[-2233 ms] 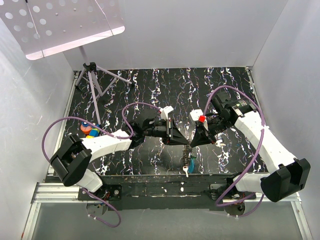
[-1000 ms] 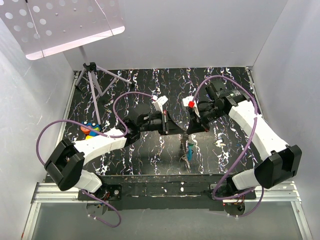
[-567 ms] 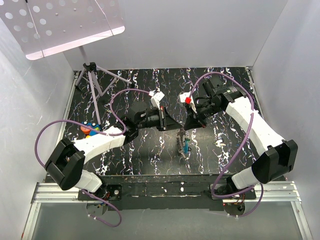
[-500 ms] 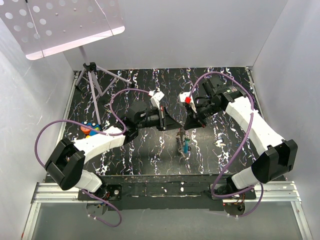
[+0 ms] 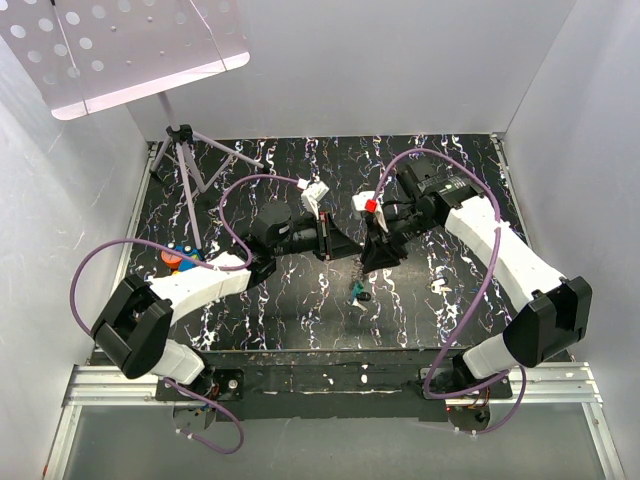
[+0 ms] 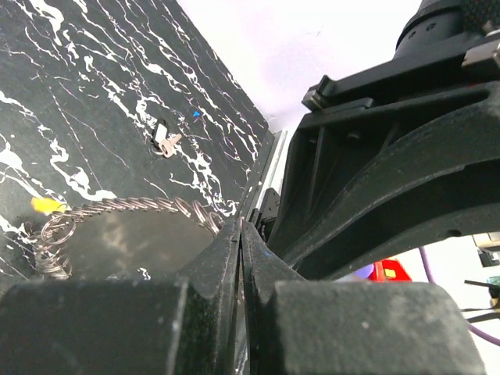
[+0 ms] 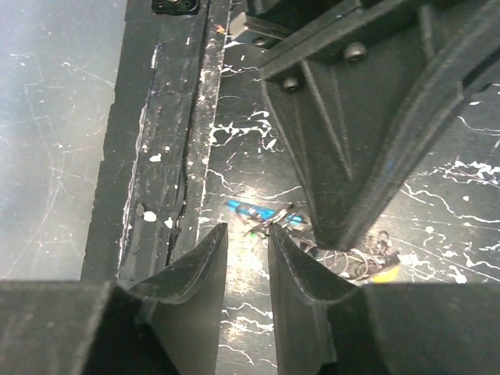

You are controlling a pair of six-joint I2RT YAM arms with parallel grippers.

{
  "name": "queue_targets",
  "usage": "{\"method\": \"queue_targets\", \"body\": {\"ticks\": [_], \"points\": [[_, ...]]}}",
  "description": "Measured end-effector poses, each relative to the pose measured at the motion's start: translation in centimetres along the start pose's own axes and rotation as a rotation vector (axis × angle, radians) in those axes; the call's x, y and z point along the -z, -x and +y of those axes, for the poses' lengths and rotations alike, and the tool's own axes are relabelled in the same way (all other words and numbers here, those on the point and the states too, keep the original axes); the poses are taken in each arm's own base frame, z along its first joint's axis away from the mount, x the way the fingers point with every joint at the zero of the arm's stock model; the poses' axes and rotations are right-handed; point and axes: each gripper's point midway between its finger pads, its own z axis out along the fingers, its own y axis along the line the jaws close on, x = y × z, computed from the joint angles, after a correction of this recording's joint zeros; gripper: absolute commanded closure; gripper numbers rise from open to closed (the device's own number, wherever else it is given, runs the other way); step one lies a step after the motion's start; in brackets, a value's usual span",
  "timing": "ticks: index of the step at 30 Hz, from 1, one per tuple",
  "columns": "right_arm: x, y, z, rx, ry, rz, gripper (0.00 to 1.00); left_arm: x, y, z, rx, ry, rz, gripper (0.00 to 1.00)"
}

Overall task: Put the keys on the keyring
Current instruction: Adjust the keyring.

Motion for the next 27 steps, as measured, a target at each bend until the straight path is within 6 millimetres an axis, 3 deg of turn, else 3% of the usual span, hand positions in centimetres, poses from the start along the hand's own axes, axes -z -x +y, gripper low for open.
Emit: {"method": "queue_targets", "body": {"ticks": [8, 13, 17, 21, 27], "points": [[0.2, 0.6, 1.7, -0.037, 0.046, -0.020, 0.59, 0.2, 0.0, 0.5, -0.070, -0.014, -0.027, 1.00], [3.2, 3.0, 0.9, -0.075, -0.014, -0.128, 0.59, 0.6, -0.7, 1.2, -0.109, -0.009, -0.025, 1.00], [4.7, 3.7, 0.2, -0.117, -0.086, -0.179, 0.59, 0.6, -0.7, 1.2, -0.127, -0.015, -0.030, 1.00], [3.9, 2.5, 0.2, -0.207, -0.098, -0.188, 0.57, 0.9, -0.9, 1.2, -0.142, -0.029, -0.044, 1.00], [2.8, 1.1, -1.5, -0.301, -0.097, -0.178, 0.57, 1.1, -1.0, 1.1, -0.163, -0.036, -0.054, 1.00]]}}
